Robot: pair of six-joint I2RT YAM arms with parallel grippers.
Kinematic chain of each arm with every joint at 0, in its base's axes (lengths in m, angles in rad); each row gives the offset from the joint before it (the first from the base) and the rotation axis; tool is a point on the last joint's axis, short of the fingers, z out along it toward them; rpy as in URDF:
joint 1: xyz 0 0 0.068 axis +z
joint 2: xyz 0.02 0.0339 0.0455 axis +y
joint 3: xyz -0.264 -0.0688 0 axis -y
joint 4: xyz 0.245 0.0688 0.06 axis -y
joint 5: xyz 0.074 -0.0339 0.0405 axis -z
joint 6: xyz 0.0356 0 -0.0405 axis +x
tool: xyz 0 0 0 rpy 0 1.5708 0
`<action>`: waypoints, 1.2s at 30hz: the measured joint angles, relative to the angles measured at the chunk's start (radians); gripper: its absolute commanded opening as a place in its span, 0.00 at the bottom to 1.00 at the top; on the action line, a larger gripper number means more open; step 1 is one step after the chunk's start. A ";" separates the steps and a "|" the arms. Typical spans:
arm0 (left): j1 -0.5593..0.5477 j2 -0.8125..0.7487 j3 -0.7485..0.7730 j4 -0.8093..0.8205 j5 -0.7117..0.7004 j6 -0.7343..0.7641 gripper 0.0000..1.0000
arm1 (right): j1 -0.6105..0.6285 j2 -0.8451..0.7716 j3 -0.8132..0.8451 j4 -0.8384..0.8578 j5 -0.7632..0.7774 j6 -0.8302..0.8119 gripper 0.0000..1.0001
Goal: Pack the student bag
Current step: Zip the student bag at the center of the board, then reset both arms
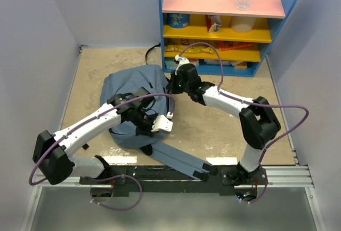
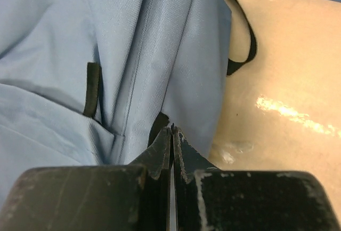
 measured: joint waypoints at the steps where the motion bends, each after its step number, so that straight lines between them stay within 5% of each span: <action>1: 0.000 0.003 0.004 0.000 0.001 0.005 0.00 | 0.001 0.026 0.031 -0.017 -0.006 -0.004 0.00; 7: 0.001 0.026 0.028 0.023 -0.016 0.024 0.02 | 0.008 0.165 0.216 -0.114 -0.022 -0.033 0.00; 8: 0.002 0.026 0.029 0.027 -0.022 0.023 0.24 | 0.008 0.171 0.223 -0.117 -0.021 -0.035 0.00; 9: 0.002 0.026 0.029 0.030 -0.026 0.014 0.74 | 0.008 0.170 0.223 -0.117 -0.019 -0.035 0.00; 10: 0.002 0.026 0.029 0.033 -0.030 0.002 1.00 | 0.008 0.166 0.223 -0.120 -0.014 -0.036 0.13; 18: -0.014 0.090 0.170 -0.073 0.050 -0.179 0.98 | -0.068 0.084 0.217 -0.077 0.127 -0.068 0.82; 23: 0.103 0.132 0.434 -0.084 0.092 -0.206 0.85 | -0.120 -0.004 0.217 -0.135 0.144 -0.076 0.90; 24: 0.146 0.132 0.480 -0.087 0.101 -0.206 1.00 | -0.122 -0.024 0.217 -0.158 0.141 -0.076 0.91; 26: 0.232 0.128 0.541 -0.080 0.106 -0.216 1.00 | -0.120 -0.061 0.217 -0.201 0.129 -0.076 0.92; 36: 0.644 0.168 0.471 -0.091 0.117 -0.280 1.00 | -0.113 -0.354 0.036 -0.297 0.026 -0.082 0.94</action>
